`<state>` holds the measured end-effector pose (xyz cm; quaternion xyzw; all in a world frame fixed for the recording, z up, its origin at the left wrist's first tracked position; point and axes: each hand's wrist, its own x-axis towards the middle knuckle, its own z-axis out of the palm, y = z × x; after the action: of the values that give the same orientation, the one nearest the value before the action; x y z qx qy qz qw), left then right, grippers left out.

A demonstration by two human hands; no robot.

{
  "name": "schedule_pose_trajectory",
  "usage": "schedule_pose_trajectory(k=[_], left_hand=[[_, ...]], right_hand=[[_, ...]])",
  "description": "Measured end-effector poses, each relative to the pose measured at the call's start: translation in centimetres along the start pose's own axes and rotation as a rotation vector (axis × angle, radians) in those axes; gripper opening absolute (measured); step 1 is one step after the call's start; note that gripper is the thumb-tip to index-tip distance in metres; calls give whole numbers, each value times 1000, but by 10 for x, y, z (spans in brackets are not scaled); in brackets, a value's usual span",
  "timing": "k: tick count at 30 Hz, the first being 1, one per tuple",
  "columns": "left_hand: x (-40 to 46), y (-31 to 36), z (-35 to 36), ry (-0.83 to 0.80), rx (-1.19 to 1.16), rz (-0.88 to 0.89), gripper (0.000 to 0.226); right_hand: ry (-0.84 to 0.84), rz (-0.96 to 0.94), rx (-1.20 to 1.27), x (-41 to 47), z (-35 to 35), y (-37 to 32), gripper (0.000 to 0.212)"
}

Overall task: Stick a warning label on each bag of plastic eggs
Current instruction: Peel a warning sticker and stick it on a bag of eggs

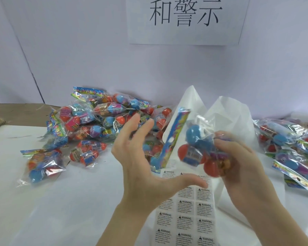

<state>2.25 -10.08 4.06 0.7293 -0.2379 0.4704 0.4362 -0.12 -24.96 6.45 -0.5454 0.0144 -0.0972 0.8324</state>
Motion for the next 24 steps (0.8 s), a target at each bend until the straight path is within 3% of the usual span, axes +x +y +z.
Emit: schedule_pose_trajectory(k=[4,9,12,15,20,24], left_hand=[[-6,8,5,122,-185,-247,68],[-11,15,12,-126,-357,-575,55],[-8,17,12,-152,-506,-617,37],[-3,13,6,-118,-650,-650,28],[0,11,0,-184,-729,-614,30],[0,7,0,-268,-740,-611,40]], right_hand=[[16,15,162,0,0,4,30],[-63,-15,137,1,2,14,56],[-110,-118,41,-2,5,14,50],[-221,-86,6,-4,4,11,54],[-224,-115,-346,-3,1,6,44],[-301,-78,-431,-7,5,5,47]])
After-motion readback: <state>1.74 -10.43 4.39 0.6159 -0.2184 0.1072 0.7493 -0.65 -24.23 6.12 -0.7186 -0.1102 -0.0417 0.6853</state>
